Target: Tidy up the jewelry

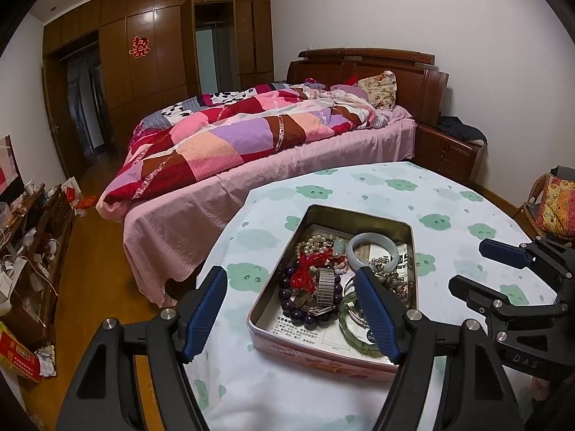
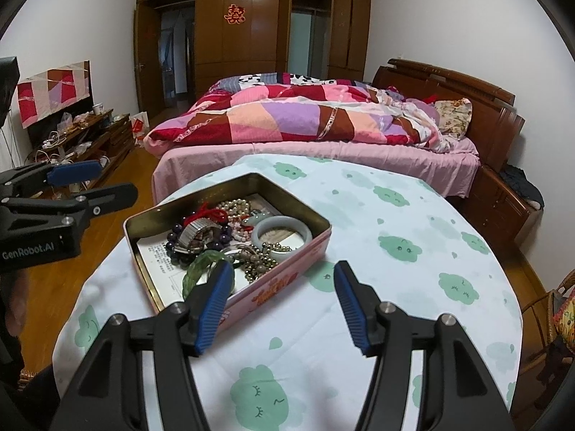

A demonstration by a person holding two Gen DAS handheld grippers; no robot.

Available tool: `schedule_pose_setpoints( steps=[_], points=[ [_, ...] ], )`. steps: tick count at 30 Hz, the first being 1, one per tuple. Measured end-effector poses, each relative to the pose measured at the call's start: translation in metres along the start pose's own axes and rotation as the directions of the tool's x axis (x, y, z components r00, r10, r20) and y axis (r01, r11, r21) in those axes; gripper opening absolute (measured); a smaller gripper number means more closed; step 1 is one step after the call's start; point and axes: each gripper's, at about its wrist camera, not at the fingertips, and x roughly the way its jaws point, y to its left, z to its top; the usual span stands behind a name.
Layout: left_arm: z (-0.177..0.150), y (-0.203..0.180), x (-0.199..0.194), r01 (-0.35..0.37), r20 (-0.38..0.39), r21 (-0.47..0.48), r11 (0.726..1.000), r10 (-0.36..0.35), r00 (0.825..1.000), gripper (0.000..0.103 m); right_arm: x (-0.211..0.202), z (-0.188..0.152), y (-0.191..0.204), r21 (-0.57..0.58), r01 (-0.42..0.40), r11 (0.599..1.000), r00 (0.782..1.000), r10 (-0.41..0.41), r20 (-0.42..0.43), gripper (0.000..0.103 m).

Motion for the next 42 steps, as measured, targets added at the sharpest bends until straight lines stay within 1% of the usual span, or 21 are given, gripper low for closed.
schedule_pose_setpoints(
  steps=[11, 16, 22, 27, 36, 39, 42],
  points=[
    [0.0014, 0.0009, -0.0013, -0.001, 0.001, 0.000, 1.000, 0.001, 1.000, 0.073, 0.0001, -0.0003, 0.0003, -0.001, 0.001, 1.000, 1.000, -0.001, 0.001, 0.061],
    [0.0012, 0.0005, -0.0005, -0.002, 0.000, 0.000, 1.000, 0.002, 1.000, 0.074, 0.0002, -0.0004, 0.0004, -0.001, 0.000, 1.000, 1.000, 0.000, 0.000, 0.063],
    [0.0025, 0.0015, 0.0012, -0.010, -0.010, 0.003, 1.000, 0.010, 1.000, 0.074, 0.0001, -0.0001, 0.0002, 0.000, 0.000, 1.000, 1.000, 0.000, 0.000, 0.063],
    [0.0026, 0.0031, 0.0032, -0.001, -0.016, -0.006, 1.000, 0.001, 1.000, 0.074, -0.0001, -0.0012, 0.0006, 0.000, 0.002, 1.000, 1.000, -0.002, 0.003, 0.063],
    [0.0006, -0.0004, 0.0062, -0.005, -0.027, -0.009, 1.000, 0.004, 1.000, 0.074, -0.0006, -0.0041, 0.0015, 0.005, 0.006, 1.000, 1.000, -0.006, 0.009, 0.064],
    [-0.0004, -0.0033, 0.0073, -0.016, -0.024, -0.002, 1.000, 0.016, 1.000, 0.075, -0.0006, -0.0039, 0.0014, 0.004, 0.006, 1.000, 1.000, -0.006, 0.008, 0.064],
    [-0.0005, -0.0039, 0.0071, -0.020, -0.019, 0.001, 1.000, 0.020, 1.000, 0.079, -0.0011, -0.0042, 0.0016, 0.004, 0.005, 1.000, 1.000, -0.005, 0.007, 0.064]
  ],
)
